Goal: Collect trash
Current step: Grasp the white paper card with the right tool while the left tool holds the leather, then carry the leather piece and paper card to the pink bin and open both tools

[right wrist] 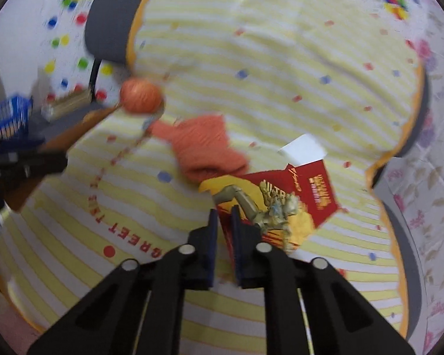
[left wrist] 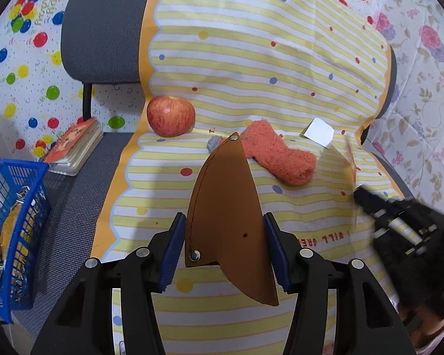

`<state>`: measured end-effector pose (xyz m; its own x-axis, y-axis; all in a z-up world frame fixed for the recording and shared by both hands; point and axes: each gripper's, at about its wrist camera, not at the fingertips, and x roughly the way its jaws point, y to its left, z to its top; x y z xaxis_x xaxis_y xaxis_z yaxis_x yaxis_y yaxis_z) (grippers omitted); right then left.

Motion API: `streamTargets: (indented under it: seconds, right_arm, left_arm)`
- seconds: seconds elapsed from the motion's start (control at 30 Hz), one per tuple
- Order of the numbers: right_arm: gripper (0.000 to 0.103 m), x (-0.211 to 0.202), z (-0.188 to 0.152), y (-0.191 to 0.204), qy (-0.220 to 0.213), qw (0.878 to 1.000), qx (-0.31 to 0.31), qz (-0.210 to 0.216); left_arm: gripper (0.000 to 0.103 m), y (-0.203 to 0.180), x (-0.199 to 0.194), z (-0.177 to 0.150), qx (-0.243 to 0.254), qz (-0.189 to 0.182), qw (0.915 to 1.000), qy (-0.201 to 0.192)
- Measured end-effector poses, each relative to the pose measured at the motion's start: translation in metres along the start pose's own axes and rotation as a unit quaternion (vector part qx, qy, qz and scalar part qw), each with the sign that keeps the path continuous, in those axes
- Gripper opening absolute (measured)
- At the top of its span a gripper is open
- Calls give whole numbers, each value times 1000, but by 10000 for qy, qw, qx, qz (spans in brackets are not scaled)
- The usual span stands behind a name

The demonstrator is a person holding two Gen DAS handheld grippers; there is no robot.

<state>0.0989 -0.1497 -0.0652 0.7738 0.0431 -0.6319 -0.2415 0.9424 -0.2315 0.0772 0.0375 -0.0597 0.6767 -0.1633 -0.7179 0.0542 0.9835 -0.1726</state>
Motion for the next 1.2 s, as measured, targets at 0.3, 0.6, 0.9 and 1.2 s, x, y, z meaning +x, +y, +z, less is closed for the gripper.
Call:
streamTargets:
  seconds: [0.3,0.6,0.9,1.2]
  right_arm:
    - [2,-105,-8,-90,-815,9865,1391,-290]
    - [2,-162,-53,-102,-958,9779,1848,-195]
    - [2,-198,-79,-101,-1134,9732,1989,-229]
    - [2,-263,-108,-107,-1243,9677,2047,-794]
  left_arm:
    - [53,-46,-40,-7,436,-560,9969,-341]
    - [53,-104,-79,-34,1010,-1037,9881,-522]
    - [54,-140,-102,-65,1417,-1325,9795,-549]
    - [53,-186,-117,-90,1889,-1961,9608,-524]
